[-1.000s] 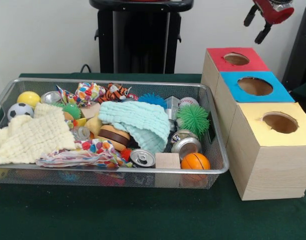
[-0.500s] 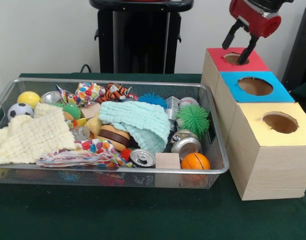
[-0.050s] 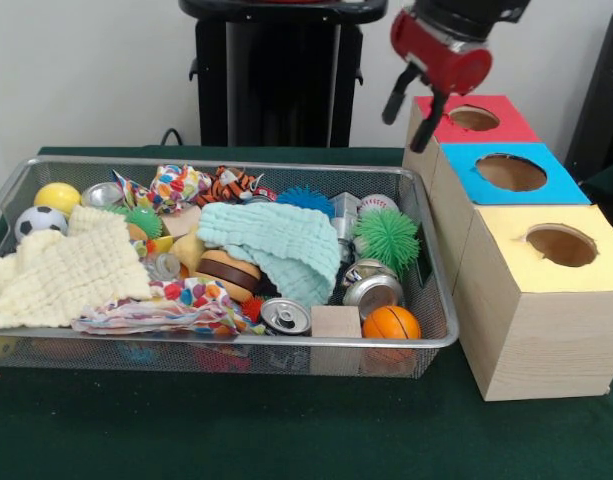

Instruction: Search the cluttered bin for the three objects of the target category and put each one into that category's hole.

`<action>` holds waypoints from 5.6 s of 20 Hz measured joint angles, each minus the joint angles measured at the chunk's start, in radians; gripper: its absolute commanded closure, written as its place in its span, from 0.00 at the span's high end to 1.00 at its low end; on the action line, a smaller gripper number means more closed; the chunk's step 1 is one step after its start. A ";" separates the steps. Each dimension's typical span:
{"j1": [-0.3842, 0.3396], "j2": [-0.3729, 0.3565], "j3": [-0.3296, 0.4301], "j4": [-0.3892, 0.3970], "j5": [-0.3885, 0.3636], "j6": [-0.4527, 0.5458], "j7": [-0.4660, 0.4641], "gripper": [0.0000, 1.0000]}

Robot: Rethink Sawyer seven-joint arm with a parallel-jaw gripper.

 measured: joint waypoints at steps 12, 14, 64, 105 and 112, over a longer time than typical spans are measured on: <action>-0.312 -0.024 0.210 0.066 -0.298 -0.229 -0.030 1.00; -0.324 -0.023 0.224 0.066 -0.334 -0.239 -0.030 1.00; -0.740 -0.011 0.523 -0.022 -0.742 -0.230 -0.030 1.00; -0.701 0.109 0.570 -0.191 -0.780 -0.231 -0.030 1.00; -0.712 0.113 0.573 -0.179 -0.779 -0.236 -0.030 1.00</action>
